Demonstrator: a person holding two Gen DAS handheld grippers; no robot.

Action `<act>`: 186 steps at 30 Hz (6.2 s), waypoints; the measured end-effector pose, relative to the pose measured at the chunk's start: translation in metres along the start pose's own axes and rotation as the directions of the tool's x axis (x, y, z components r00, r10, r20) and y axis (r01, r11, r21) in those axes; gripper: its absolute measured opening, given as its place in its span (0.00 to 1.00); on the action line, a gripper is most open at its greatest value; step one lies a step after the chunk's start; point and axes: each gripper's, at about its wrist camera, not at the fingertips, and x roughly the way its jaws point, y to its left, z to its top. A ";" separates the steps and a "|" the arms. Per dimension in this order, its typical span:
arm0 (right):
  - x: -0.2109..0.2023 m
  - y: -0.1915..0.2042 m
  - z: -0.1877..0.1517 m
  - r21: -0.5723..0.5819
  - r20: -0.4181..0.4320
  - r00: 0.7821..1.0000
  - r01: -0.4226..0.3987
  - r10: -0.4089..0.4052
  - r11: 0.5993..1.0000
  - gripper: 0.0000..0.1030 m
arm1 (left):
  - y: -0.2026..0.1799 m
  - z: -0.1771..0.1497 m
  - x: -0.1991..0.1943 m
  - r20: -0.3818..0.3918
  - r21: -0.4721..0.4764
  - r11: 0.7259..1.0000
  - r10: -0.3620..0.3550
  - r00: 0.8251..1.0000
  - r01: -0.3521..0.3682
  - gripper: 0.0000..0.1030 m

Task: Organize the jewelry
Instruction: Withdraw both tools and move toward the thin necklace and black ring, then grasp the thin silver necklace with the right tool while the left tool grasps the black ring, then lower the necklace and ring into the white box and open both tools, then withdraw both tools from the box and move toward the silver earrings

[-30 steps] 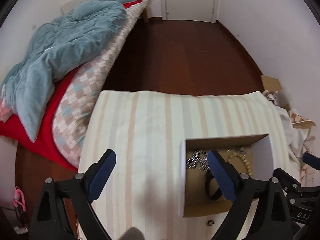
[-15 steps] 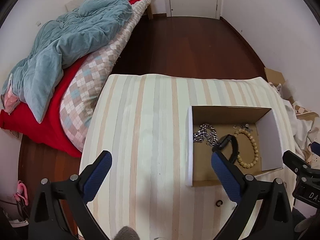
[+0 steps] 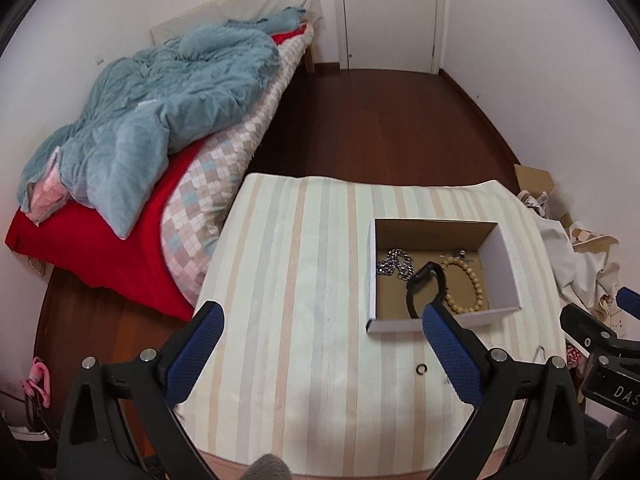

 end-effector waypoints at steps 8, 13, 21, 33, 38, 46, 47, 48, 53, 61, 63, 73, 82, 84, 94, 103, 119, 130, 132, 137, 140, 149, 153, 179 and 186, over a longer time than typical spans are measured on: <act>-0.062 0.006 -0.020 0.003 0.083 0.996 -0.029 0.029 1.000 1.00 | 0.008 -0.010 -0.065 0.103 -0.003 1.000 -0.006 0.995 0.006 0.98; -0.092 0.000 -0.034 0.015 0.126 0.992 -0.027 0.024 1.000 1.00 | 0.010 -0.019 -0.091 0.155 0.003 1.000 0.012 0.988 -0.013 0.98; -0.131 0.004 -0.048 -0.012 0.184 0.983 -0.022 0.024 1.000 1.00 | 0.008 -0.037 -0.119 0.188 -0.013 1.000 0.006 0.982 -0.003 0.98; -0.128 -0.012 -0.055 0.029 0.209 0.975 -0.081 0.073 0.996 1.00 | 0.013 -0.041 -0.112 0.215 -0.051 0.999 0.011 0.977 0.000 1.00; -0.077 -0.065 -0.066 0.177 0.131 0.991 -0.039 0.015 0.984 1.00 | 0.005 -0.044 -0.070 0.128 -0.029 0.999 0.032 0.991 -0.029 1.00; 0.021 -0.136 -0.094 0.318 -0.053 0.998 0.058 -0.044 0.946 0.74 | -0.012 -0.058 -0.002 0.021 -0.004 0.995 0.096 0.995 -0.096 1.00; 0.031 -0.139 -0.098 0.319 -0.068 0.997 0.063 -0.044 0.946 0.72 | -0.013 -0.060 0.004 0.011 0.000 0.995 0.100 0.995 -0.100 1.00; 0.047 -0.141 -0.104 0.317 -0.095 0.995 0.068 -0.040 0.946 0.71 | -0.015 -0.063 0.013 -0.003 0.006 0.994 0.110 0.994 -0.110 1.00; 0.092 -0.132 -0.126 0.300 -0.178 0.984 0.064 -0.010 0.952 0.63 | -0.020 -0.077 0.047 -0.082 0.028 0.991 0.136 0.987 -0.134 1.00; 0.118 -0.100 -0.144 0.201 -0.161 0.984 0.111 -0.079 0.973 0.44 | -0.029 -0.086 0.083 -0.150 0.054 0.993 0.115 0.982 -0.108 1.00; 0.117 -0.095 -0.146 0.190 -0.143 0.986 0.111 -0.085 0.975 0.27 | -0.037 -0.084 0.092 -0.162 0.069 0.995 0.083 0.983 -0.073 1.00; 0.113 -0.099 -0.145 0.203 -0.122 0.991 0.088 -0.064 0.975 0.06 | -0.086 -0.088 0.130 -0.226 0.163 0.982 -0.059 0.972 0.098 0.88; 0.113 -0.097 -0.144 0.211 -0.122 0.990 0.090 -0.065 0.973 0.06 | -0.098 -0.093 0.136 -0.243 0.153 0.968 -0.156 0.957 0.197 0.51; 0.113 -0.096 -0.144 0.208 -0.122 0.990 0.092 -0.067 0.974 0.06 | -0.102 -0.091 0.133 -0.234 0.171 0.964 -0.162 0.959 0.205 0.31; 0.110 -0.098 -0.145 0.223 -0.123 0.991 0.075 -0.048 0.972 0.06 | -0.103 -0.088 0.128 -0.222 0.195 0.962 -0.148 0.964 0.192 0.10; 0.070 -0.093 -0.127 0.257 -0.033 0.999 -0.028 0.038 0.966 0.06 | -0.090 -0.085 0.088 -0.190 0.158 0.962 -0.193 0.963 0.224 0.10; -0.051 -0.055 -0.024 0.151 0.177 0.953 -0.274 0.247 0.950 0.06 | -0.037 0.016 0.004 -0.081 0.082 0.951 -0.291 0.953 0.297 0.10; 0.000 -0.002 0.066 0.026 0.098 0.953 -0.292 0.288 0.956 0.06 | -0.023 0.064 0.063 -0.167 0.019 0.947 -0.314 0.935 0.322 0.10; 0.017 0.003 0.072 0.021 0.062 0.955 -0.293 0.292 0.956 0.06 | -0.024 0.067 0.077 -0.193 0.005 0.942 -0.329 0.925 0.336 0.10; 0.064 0.008 0.078 0.043 -0.045 0.949 -0.309 0.311 0.950 0.06 | -0.030 0.067 0.105 -0.255 -0.035 0.925 -0.374 0.892 0.378 0.10; 0.083 0.007 0.077 0.056 -0.093 0.940 -0.325 0.329 0.944 0.06 | -0.030 0.067 0.115 -0.280 -0.080 0.917 -0.397 0.874 0.390 0.11; 0.104 0.002 0.074 0.042 -0.181 0.950 -0.250 0.253 0.967 0.45 | -0.028 0.072 0.115 -0.259 -0.036 0.963 -0.268 0.928 0.268 0.80; 0.096 0.001 0.071 0.002 -0.147 0.976 -0.160 0.159 0.987 0.85 | -0.020 0.073 0.108 -0.205 0.006 0.991 -0.133 0.970 0.137 0.86; 0.058 0.001 0.028 -0.008 -0.097 0.995 0.022 -0.022 1.000 1.00 | -0.013 0.021 0.060 -0.110 0.017 1.000 -0.009 0.994 0.011 0.95; 0.015 -0.004 0.010 0.000 -0.032 0.999 0.020 -0.020 1.000 1.00 | -0.014 0.010 0.015 -0.042 0.010 1.000 -0.017 0.999 0.018 0.95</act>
